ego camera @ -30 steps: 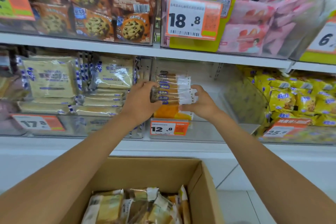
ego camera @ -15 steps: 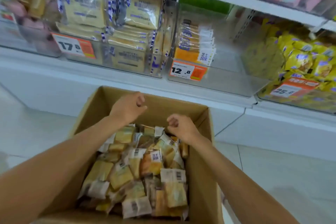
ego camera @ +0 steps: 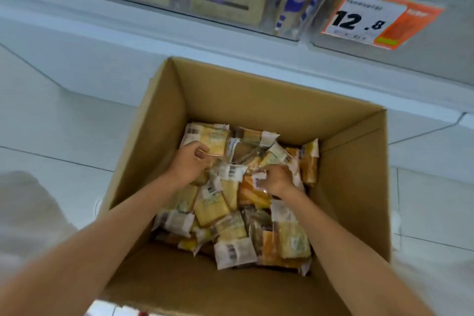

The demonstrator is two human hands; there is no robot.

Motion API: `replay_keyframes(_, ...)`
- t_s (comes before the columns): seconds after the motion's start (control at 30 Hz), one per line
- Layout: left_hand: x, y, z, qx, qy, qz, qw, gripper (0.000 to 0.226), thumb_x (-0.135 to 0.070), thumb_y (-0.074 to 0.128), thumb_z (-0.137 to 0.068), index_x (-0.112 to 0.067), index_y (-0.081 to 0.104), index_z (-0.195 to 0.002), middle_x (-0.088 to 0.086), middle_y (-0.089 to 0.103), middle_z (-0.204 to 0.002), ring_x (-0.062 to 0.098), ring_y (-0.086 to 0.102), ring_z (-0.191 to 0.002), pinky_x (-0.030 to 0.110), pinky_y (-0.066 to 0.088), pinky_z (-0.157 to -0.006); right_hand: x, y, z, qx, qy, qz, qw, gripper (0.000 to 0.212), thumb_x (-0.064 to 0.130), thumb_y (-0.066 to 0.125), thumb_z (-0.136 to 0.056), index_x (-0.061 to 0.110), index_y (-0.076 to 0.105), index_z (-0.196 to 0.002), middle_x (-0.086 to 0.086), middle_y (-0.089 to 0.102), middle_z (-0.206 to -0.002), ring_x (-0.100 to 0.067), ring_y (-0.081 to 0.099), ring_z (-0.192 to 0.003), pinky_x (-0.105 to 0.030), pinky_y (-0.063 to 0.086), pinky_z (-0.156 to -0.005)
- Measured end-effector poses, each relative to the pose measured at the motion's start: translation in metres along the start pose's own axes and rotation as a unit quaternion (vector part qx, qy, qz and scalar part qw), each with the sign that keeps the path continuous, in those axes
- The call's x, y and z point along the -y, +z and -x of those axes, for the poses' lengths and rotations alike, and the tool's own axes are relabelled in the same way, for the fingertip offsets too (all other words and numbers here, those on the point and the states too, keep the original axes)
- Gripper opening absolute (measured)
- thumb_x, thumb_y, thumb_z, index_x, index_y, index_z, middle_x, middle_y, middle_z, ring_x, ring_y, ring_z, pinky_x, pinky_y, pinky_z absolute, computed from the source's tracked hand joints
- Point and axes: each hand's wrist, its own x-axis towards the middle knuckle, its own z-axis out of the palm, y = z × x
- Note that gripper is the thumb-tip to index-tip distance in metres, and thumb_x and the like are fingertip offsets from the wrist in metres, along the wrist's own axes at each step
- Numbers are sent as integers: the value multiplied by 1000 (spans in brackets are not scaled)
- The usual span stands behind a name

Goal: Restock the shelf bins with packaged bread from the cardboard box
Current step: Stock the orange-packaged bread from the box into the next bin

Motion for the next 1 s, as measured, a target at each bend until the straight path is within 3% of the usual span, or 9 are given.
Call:
replay_keyframes(0.17,1,1,-1,1,-12,9,1000,22,-13,68,-90,-7,65,-111,-3,58,-87,5,52,-72,12,36,-53,6,-29,20,-7,-58,-131,990,17,7,68,-89,17,54,-88,3,54,-91,-20,53,-91,-30,41,-68)
replay_keyframes(0.27,-8,-2,1,19,-3,19,1000,32,-20,70,-90,-9,62,-119,0,62,-96,7,56,-79,9,41,-59,12,-67,51,-96,-88,-191,973,18,7,68,-88,18,55,-93,5,55,-89,-10,53,-80,-22,42,-63)
replay_keyframes(0.3,-13,-2,1,34,-8,32,999,41,-28,73,-88,-12,59,-123,0,63,-103,8,59,-86,11,45,-67,15,-79,61,-105,-96,-234,962,19,7,70,-87,18,57,-96,3,59,-92,-11,57,-81,-23,46,-65)
replay_keyframes(0.4,-29,-3,11,132,-48,101,985,83,-55,76,-76,-26,39,-145,-3,54,-135,15,55,-119,30,47,-96,20,-91,77,-42,-110,-338,934,24,15,75,-84,26,63,-101,-9,68,-102,-31,67,-95,-48,54,-83)
replay_keyframes(0.5,-34,-9,22,228,-95,192,950,80,-39,75,-82,-21,34,-149,7,57,-133,18,58,-110,41,43,-103,31,-82,84,33,-106,-377,919,40,37,79,-76,40,64,-112,-12,65,-116,-34,65,-106,-53,52,-93)
replay_keyframes(0.63,-11,-20,9,13,-77,250,965,33,-14,76,-84,-11,65,-115,13,70,-116,21,68,-94,37,56,-84,33,-61,76,68,-49,-469,879,53,30,71,-89,24,49,-136,0,60,-124,-18,58,-117,-32,46,-98)
replay_keyframes(0.73,-2,-27,1,-103,-38,220,969,34,-8,72,-87,-9,61,-119,6,65,-111,15,60,-96,22,49,-74,29,-35,64,86,12,-390,917,60,28,69,-91,18,41,-144,-4,55,-135,-20,56,-118,-33,45,-99)
replay_keyframes(0.9,7,-24,-2,-113,-20,222,968,31,-12,65,-93,-12,58,-123,3,66,-111,13,62,-95,25,51,-77,46,12,43,135,70,-397,905,84,22,71,-90,13,19,-155,-5,42,-151,-25,43,-136,-32,39,-98)
replay_keyframes(1.0,5,-20,3,-91,-23,231,968,20,-13,60,-97,-17,57,-116,-1,67,-100,11,64,-84,29,55,-72,53,31,27,85,91,-360,925,72,25,74,-86,7,37,-146,-5,49,-143,-27,50,-129,-34,44,-101)
